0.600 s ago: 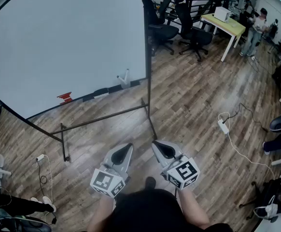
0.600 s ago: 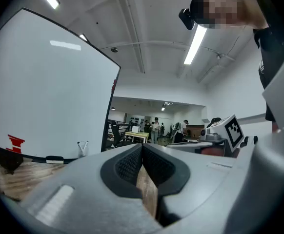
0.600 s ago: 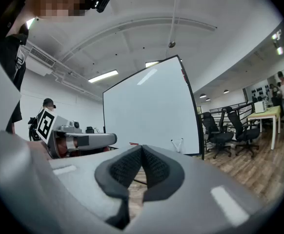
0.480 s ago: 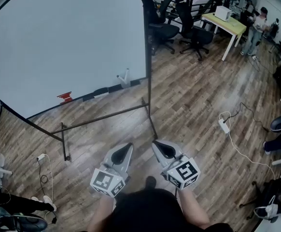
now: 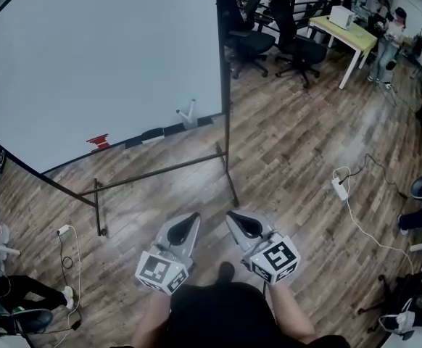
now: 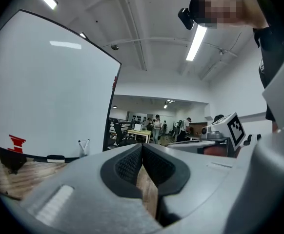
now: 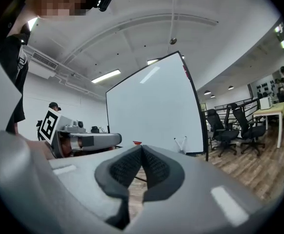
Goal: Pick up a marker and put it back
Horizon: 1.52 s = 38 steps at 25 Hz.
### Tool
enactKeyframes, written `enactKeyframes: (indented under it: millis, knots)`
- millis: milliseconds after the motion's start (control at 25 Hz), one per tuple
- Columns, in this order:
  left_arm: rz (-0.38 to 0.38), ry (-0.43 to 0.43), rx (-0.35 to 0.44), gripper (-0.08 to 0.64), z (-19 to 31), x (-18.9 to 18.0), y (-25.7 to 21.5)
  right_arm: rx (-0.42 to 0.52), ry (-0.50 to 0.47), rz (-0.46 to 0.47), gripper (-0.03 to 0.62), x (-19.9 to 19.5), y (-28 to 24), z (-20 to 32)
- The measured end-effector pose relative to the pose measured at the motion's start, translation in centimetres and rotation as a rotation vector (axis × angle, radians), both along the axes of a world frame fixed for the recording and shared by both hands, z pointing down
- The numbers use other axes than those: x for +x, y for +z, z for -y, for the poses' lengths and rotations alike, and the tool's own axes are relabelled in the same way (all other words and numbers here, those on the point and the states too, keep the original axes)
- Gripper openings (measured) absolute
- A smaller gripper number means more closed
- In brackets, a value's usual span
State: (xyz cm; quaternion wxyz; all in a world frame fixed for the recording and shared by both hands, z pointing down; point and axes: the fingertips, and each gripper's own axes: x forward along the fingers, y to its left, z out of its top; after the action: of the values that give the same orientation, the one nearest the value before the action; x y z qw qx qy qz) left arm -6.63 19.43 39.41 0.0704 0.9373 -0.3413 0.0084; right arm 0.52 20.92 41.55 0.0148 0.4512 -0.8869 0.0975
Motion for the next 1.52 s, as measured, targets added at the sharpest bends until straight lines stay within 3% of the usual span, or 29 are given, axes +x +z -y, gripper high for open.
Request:
enactKeyframes:
  millis: [640,1520]
  knots:
    - [0.027,-0.03,-0.049,0.009,3.9,-1.3,2.2,-0.061,0.012,0.033,0.003,0.0,1.3,4.2]
    - [-0.032,0.059,-0.031,0.011,23.9,-2.7,2.7,-0.065,0.11,-0.065,0.003,-2.5,0.1,23.1]
